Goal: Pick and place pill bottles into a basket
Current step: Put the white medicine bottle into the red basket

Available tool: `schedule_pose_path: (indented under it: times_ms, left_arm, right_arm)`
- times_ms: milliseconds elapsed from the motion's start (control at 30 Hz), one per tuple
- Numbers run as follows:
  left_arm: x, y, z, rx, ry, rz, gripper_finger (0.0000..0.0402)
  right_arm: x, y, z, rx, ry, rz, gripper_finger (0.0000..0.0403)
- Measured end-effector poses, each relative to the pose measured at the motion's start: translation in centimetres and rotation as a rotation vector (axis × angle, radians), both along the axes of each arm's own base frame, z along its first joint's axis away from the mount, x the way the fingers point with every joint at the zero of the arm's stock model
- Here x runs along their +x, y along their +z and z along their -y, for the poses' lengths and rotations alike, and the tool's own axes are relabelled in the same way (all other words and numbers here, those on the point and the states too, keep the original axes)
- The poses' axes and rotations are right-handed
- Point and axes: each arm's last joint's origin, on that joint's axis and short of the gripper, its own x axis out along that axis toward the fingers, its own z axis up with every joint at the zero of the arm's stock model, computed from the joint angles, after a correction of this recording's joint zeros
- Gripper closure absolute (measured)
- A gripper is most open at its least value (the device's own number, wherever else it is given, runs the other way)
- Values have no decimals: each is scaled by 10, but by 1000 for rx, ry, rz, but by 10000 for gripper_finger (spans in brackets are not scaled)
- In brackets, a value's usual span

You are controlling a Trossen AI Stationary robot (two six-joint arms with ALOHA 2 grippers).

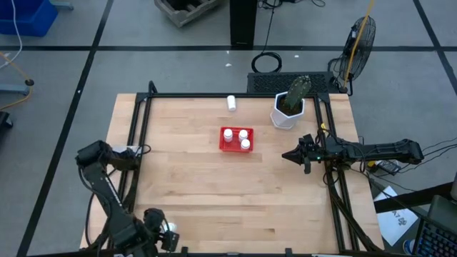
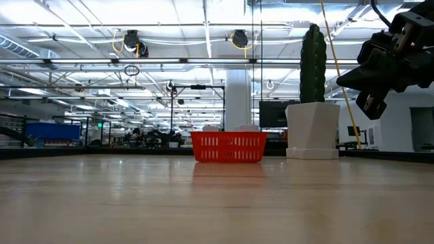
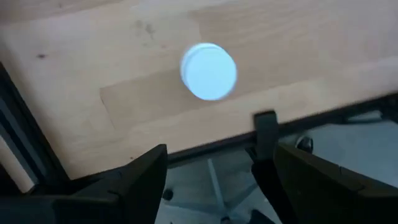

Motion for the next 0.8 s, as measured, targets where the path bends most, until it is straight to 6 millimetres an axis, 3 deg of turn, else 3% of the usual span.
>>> schedule_pose_path:
  times_ms: [433, 800]
  left_arm:
    - [12, -35, -15, 5, 16, -27, 70]
    - [16, -57, -25, 5, 46, -30, 88]
  right_arm:
    - [0, 0, 0, 0, 0, 0, 399]
    - [0, 0, 0, 0, 0, 0, 399]
